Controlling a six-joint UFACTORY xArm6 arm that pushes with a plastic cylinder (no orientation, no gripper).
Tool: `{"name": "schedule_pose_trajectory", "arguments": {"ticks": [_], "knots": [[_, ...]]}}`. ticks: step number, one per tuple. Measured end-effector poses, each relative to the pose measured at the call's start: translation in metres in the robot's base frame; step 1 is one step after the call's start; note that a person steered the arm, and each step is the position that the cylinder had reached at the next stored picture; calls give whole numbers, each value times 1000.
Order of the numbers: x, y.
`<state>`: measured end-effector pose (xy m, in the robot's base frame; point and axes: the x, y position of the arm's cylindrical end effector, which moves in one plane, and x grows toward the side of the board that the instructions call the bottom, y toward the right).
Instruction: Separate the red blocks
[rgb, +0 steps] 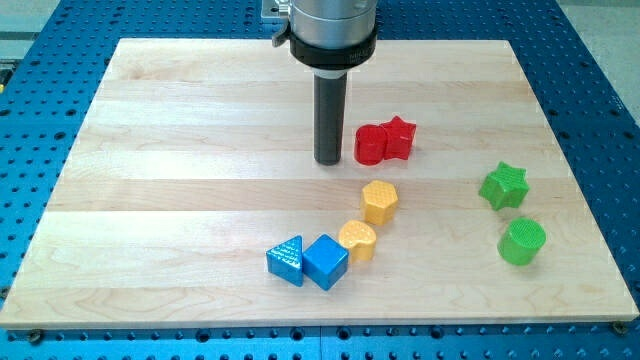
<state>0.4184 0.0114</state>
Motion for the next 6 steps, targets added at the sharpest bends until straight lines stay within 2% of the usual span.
{"name": "schedule_pose_trajectory", "arguments": {"ticks": [3, 4, 5, 6], "knots": [[-1, 140], [-25, 164], [-58, 166], [-50, 125]]}}
